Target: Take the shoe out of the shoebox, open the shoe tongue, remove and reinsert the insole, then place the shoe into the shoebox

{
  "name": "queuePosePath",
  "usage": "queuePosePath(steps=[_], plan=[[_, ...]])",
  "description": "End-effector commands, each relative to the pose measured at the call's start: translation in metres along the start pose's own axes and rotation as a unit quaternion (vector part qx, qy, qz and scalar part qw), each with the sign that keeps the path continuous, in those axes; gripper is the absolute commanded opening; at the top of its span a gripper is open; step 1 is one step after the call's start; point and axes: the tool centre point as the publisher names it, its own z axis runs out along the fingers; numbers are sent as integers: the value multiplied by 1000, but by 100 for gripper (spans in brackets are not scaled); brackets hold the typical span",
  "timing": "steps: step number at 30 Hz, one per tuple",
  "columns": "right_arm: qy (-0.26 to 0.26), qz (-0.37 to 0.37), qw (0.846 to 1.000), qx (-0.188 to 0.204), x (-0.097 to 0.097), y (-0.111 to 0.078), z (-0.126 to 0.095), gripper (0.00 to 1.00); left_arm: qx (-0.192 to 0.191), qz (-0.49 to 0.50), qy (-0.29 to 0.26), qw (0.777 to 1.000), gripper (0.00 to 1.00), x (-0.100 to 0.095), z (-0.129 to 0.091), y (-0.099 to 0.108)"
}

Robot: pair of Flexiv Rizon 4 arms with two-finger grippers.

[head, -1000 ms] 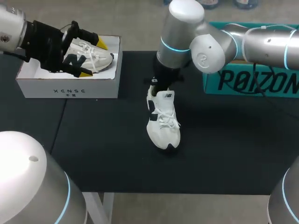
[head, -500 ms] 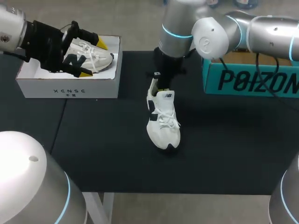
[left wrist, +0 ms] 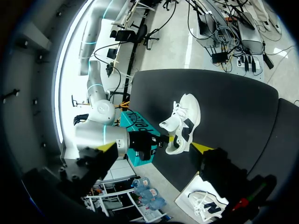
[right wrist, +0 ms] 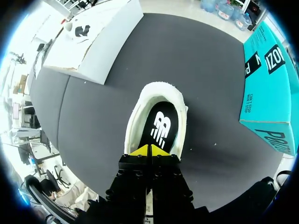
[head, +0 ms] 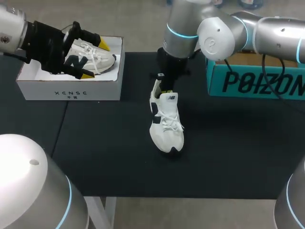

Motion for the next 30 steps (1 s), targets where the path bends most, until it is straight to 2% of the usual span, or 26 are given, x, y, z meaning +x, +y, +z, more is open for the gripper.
queuePosePath(steps=[1, 3, 9, 19, 25, 30], plan=[[-8, 44, 999, 0, -4, 0, -4, 0, -1, 0, 1, 1000, 100, 0, 0, 0], [-18, 56, 998, 3, -5, -1, -7, 0, -1, 0, 1, 1000, 100, 0, 0, 0], [-61, 35, 997, 15, -11, -5, -1, 0, -1, 0, 1, 1000, 100, 0, 0, 0], [-76, 30, 996, 46, -8, -15, 10, 0, -1, 0, 1, 1000, 100, 0, 0, 0], [-112, 71, 989, 67, -2, -23, 14, 0, -1, 0, 1, 1000, 100, 0, 0, 0], [-114, 99, 986, 68, 1, -25, 15, 0, -1, 0, 1, 1000, 100, 0, 0, 0]])
